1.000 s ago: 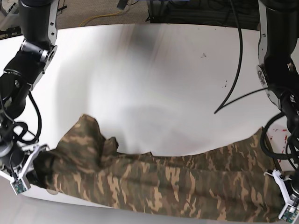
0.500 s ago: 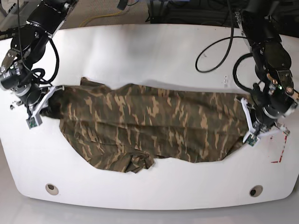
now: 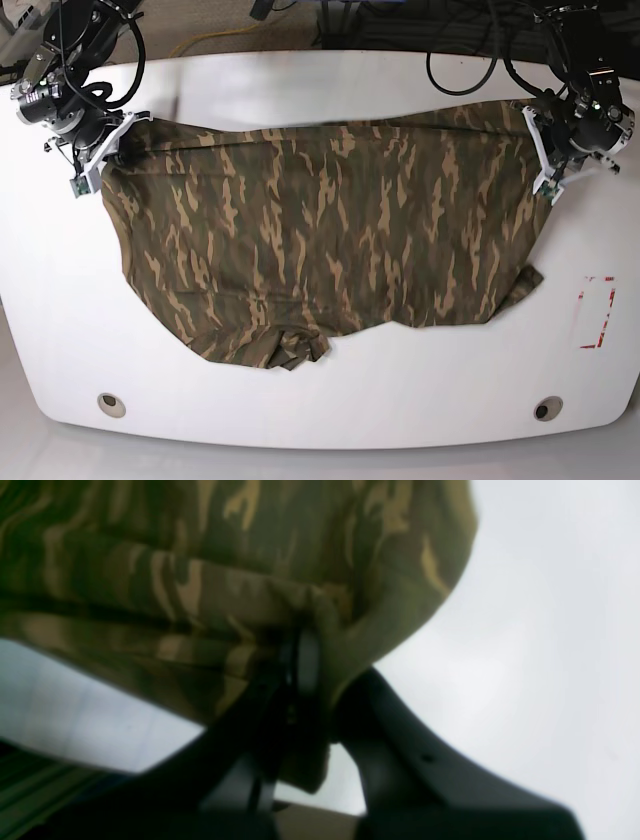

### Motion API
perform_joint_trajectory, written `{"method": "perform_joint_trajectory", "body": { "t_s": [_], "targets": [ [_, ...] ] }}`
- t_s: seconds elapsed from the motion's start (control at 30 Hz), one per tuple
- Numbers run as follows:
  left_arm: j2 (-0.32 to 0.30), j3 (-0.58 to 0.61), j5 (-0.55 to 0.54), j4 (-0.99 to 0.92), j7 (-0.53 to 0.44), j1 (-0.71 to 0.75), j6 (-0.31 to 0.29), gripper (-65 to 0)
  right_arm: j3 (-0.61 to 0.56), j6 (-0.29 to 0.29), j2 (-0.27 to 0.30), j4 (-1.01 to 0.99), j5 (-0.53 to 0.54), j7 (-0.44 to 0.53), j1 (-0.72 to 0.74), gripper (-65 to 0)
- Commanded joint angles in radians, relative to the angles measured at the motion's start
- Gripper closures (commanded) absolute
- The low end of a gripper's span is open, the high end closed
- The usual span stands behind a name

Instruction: Fold the T-shirt properly

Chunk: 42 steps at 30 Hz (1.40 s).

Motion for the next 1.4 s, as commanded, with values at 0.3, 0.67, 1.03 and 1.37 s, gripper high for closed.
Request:
{"method": "perform_joint_trajectory", "body": {
  "t_s": [0.3,0.67,1.03,1.37],
  "targets": [
    [-0.010,-0.101,0.016,0.014,-0.106,0.141,-0.001,0.0,0.044,0.000,-0.050,0.016,0.020,0.033,-0.103,0.0],
    [-0.008,-0.070,0.014,0.014,-0.112,0.030,-0.001,0.0,0.037,0.000,-0.052,0.001,0.018,0.061,-0.049,0.0],
    [0.027,0.166,0.020,-0.029,-0.106,-0.338,-0.001,0.0,0.037,0.000,-0.007,-0.163,-0.118,0.058,0.259,0.0],
    [0.048,0.223,0.022,-0.139,-0.111,-0.642,-0.001,0.0,-0.043,0.000,0.119,-0.352,-0.180,0.056,0.562,0.0]
  ]
}}
